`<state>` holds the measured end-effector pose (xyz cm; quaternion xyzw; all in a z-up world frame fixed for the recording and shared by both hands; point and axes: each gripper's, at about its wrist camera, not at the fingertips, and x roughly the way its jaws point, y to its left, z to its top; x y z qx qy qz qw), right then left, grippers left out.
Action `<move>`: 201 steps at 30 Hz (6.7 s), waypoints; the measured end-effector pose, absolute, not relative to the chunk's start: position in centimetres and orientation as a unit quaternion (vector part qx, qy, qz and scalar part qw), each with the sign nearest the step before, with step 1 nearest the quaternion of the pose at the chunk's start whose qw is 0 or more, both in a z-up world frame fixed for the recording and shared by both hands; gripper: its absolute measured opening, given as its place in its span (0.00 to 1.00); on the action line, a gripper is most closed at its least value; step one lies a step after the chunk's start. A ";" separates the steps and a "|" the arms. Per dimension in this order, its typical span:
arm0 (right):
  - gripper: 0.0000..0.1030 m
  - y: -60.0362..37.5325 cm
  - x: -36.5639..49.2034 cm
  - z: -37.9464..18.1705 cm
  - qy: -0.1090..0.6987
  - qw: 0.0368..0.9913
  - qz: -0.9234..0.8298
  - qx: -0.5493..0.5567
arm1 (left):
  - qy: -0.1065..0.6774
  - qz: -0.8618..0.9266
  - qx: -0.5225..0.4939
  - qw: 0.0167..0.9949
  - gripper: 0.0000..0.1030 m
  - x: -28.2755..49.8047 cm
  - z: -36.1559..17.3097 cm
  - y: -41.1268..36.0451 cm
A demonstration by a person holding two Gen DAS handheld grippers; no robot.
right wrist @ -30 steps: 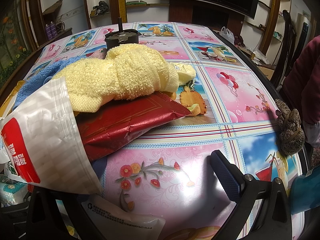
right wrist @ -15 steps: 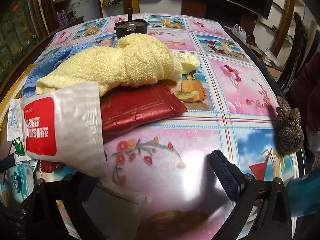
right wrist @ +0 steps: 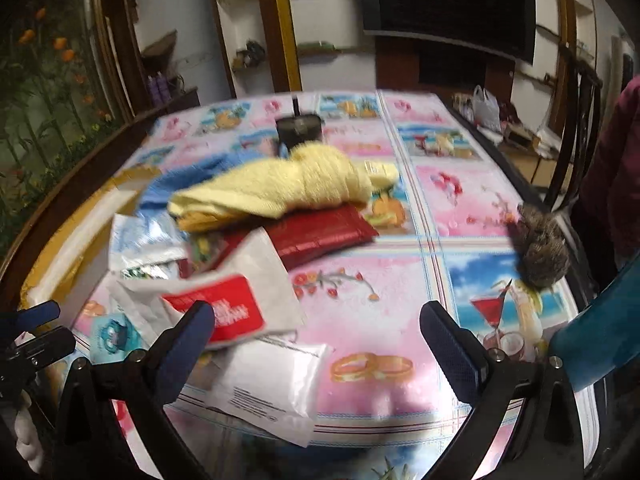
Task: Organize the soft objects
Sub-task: 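Move the left tool toward the blue cartoon tissue pack and grasp it, then carry the tissue pack into the tray with the left tool while the right tool carries a white packet there, then grasp the white printed sheet with the left tool while the right tool grasps the white-and-red bag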
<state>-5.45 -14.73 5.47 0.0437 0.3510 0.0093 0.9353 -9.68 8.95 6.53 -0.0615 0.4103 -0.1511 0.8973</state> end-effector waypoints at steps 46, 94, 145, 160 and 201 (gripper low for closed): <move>0.91 -15.1 -5.3 1.4 0.482 0.870 0.097 0.046 | 0.435 -0.273 0.118 0.850 0.67 -9.7 3.5 3.2; 0.54 -5.2 -5.6 8.9 0.412 0.881 0.229 0.046 | 0.426 -0.193 -0.102 0.878 0.38 -5.1 9.4 18.8; 0.71 -9.2 2.3 7.3 0.414 0.890 0.149 0.122 | 0.457 -0.184 -0.182 0.851 0.59 1.6 8.5 17.3; 0.71 -8.3 -0.4 1.7 0.476 0.873 0.100 0.022 | 0.471 -0.179 -0.088 0.859 0.59 4.1 6.8 5.9; 0.72 -12.2 -7.2 1.3 0.502 0.849 0.114 0.123 | 0.450 -0.265 0.169 0.836 0.68 -7.6 0.8 -1.0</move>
